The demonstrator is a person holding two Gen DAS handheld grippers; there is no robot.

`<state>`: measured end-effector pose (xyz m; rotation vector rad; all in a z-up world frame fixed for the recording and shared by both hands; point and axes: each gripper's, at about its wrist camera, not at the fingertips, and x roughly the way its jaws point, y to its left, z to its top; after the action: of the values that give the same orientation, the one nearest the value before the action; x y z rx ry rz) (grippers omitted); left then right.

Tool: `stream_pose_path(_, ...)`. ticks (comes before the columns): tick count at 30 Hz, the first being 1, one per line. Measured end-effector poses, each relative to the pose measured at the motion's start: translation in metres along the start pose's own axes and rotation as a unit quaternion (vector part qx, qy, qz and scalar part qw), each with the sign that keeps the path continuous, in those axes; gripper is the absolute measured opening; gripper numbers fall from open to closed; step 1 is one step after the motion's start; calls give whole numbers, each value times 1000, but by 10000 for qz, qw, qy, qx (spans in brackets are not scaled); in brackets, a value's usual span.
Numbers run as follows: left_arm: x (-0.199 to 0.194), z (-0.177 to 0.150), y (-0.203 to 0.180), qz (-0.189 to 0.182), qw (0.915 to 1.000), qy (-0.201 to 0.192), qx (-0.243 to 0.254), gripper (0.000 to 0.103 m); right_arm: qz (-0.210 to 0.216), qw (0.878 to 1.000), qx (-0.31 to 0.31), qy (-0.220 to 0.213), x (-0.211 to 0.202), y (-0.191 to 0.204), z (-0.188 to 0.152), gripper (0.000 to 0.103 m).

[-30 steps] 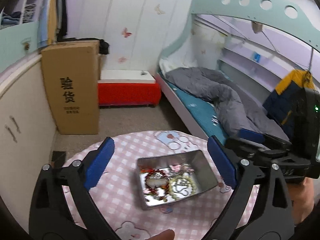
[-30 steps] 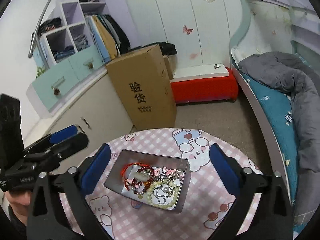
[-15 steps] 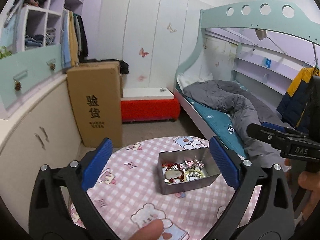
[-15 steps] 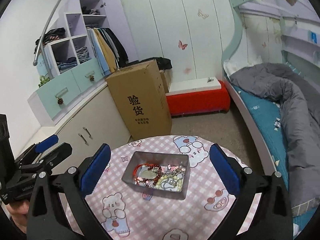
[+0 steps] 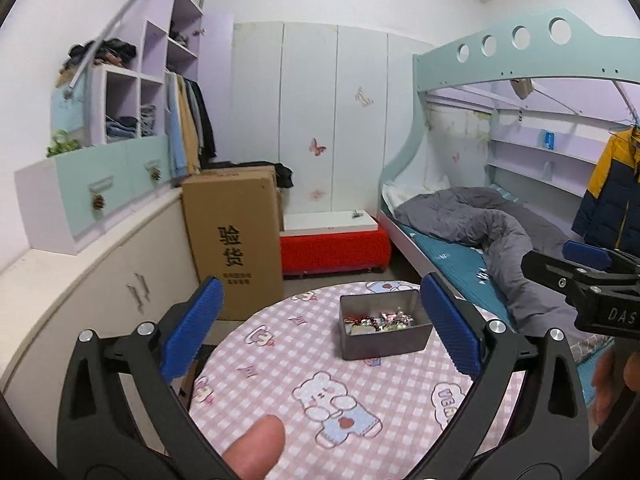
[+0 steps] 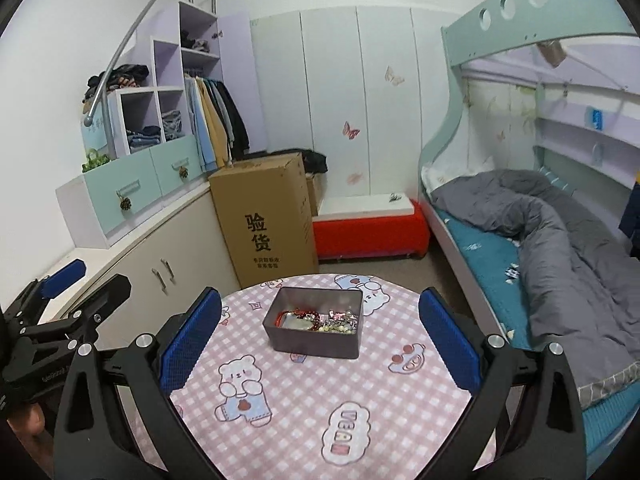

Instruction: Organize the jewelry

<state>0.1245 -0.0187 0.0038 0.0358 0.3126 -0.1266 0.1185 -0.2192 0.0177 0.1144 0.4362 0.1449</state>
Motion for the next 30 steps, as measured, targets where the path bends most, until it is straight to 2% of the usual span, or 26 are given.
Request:
stream_pose_path(11, -83, -24, -8, 22, 9990, -401, -169, 97, -152, 9989, 22, -441, -67, 23, -39, 95)
stream_pose_path(14, -98, -29, -8, 154, 9983, -540, -137, 97, -130, 9981, 4, -594, -81, 30, -45, 95)
stream_pose_path(18, -110, -31, -10, 521, 9958, -744, 93, 97, -222, 9971, -83, -730, -93, 41, -50, 95)
stream_pose_path(24, -114, -36, -6, 523, 9963, -686, 40, 97, -369, 9963, -164, -755, -96, 47, -56, 95)
stream_pose_path(30, -116, -37, -5, 350, 9973, -637, -67, 97, -377, 9965, -191, -725, -96, 49, -61, 95)
